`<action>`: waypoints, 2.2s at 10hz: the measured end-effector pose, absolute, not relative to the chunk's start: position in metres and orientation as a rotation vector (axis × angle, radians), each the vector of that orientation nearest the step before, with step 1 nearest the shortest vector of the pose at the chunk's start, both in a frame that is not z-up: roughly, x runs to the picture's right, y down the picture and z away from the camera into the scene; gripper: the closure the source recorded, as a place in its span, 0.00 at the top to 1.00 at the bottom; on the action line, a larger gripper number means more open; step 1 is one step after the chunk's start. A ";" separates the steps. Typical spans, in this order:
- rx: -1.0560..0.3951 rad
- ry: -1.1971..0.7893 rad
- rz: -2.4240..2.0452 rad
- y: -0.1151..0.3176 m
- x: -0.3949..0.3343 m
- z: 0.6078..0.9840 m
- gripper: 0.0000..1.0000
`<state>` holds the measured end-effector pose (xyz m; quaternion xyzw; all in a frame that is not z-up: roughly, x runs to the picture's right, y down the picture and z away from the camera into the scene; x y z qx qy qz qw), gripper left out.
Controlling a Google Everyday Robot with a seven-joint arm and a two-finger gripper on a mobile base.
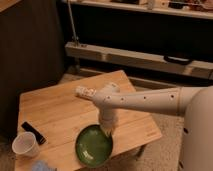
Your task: Drag the ceramic bowl in a circle
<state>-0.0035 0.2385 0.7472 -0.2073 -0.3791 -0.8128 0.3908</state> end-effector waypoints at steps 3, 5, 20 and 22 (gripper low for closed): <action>-0.474 -1.063 -2.153 0.263 -0.083 0.743 0.00; -0.439 -1.089 -2.178 0.254 -0.126 0.754 0.00; -0.623 -0.784 -1.927 0.135 0.012 0.847 0.00; -0.683 -0.764 -1.910 0.149 0.055 0.842 0.00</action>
